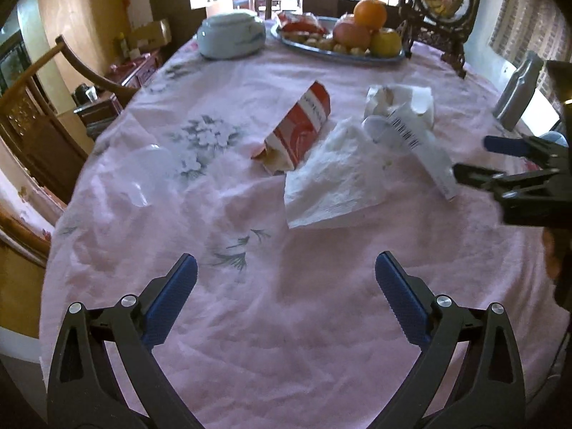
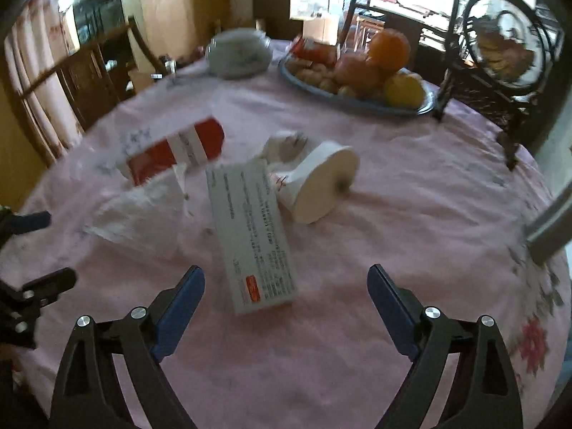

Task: Collect trash
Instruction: 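Grasp the white medicine box with the right tool while the left tool grasps the white tissue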

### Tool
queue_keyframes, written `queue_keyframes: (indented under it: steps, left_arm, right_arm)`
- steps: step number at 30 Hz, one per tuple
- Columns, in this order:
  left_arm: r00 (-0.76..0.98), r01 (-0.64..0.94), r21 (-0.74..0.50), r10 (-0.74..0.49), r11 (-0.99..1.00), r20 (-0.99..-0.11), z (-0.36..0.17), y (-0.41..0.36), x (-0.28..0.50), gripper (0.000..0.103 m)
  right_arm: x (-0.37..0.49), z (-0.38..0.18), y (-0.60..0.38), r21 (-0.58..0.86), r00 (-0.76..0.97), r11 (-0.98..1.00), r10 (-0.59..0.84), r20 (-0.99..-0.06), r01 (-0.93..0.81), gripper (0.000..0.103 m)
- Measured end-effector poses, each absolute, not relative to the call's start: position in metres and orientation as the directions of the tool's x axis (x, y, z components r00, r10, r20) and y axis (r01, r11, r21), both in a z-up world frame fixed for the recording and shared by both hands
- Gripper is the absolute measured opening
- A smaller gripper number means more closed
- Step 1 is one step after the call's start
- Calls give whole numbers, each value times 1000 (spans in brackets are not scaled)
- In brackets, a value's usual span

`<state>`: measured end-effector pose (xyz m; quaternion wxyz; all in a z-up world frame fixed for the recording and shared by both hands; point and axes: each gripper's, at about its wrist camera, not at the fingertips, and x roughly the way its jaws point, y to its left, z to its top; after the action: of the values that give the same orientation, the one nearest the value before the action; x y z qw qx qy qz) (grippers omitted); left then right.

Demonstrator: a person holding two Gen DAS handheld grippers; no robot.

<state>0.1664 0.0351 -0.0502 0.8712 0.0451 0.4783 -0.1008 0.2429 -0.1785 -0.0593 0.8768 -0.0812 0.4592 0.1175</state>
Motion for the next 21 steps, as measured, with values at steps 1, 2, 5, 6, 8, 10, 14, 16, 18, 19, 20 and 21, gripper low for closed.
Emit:
queue_keyframes:
  steps: [1, 2, 5, 6, 8, 10, 14, 16, 18, 19, 20, 21]
  left_arm:
    - [516, 222, -18, -133, 975, -847, -53, 35, 168, 96]
    - [513, 224, -14, -130, 975, -849, -54, 35, 170, 96]
    - [508, 234, 0, -123, 972, -853, -57, 33, 173, 96]
    - [507, 235, 2, -121, 972, -853, -57, 32, 174, 96]
    - [505, 233, 3, -119, 972, -855, -58, 32, 176, 96]
    - [501, 228, 1, -116, 974, -858, -60, 32, 178, 96]
    - [497, 214, 7, -103, 977, -862, -61, 34, 180, 96]
    - [501, 211, 12, -97, 977, -860, -60, 34, 179, 96]
    - [503, 210, 19, -92, 978, -859, -60, 34, 178, 96]
    - [502, 207, 23, -86, 978, -861, -61, 33, 178, 96]
    - [500, 204, 25, -83, 979, -862, -62, 32, 178, 96]
    - [497, 204, 26, -81, 979, -864, -63, 30, 178, 96]
  right_arm:
    - [247, -65, -175, -35, 549, 956, 137, -825, -291, 91]
    - [250, -70, -171, -34, 547, 954, 143, -825, -299, 91]
    - [261, -81, -168, -24, 531, 952, 148, -834, -304, 91]
    - [264, -85, -167, -19, 526, 952, 151, -837, -305, 90]
    - [272, -90, -165, -21, 522, 951, 151, -839, -308, 89]
    - [277, -94, -162, -26, 519, 951, 146, -842, -308, 77]
    - [279, -89, -167, 48, 505, 952, 203, -839, -302, 49]
    - [273, -84, -174, 71, 518, 955, 217, -827, -287, 49]
    - [263, -79, -184, 100, 533, 959, 232, -814, -264, 49]
    - [256, -75, -193, 121, 544, 962, 240, -804, -245, 49]
    - [249, -72, -199, 136, 552, 963, 245, -797, -231, 49]
    - [242, -70, -205, 150, 561, 965, 248, -790, -216, 49]
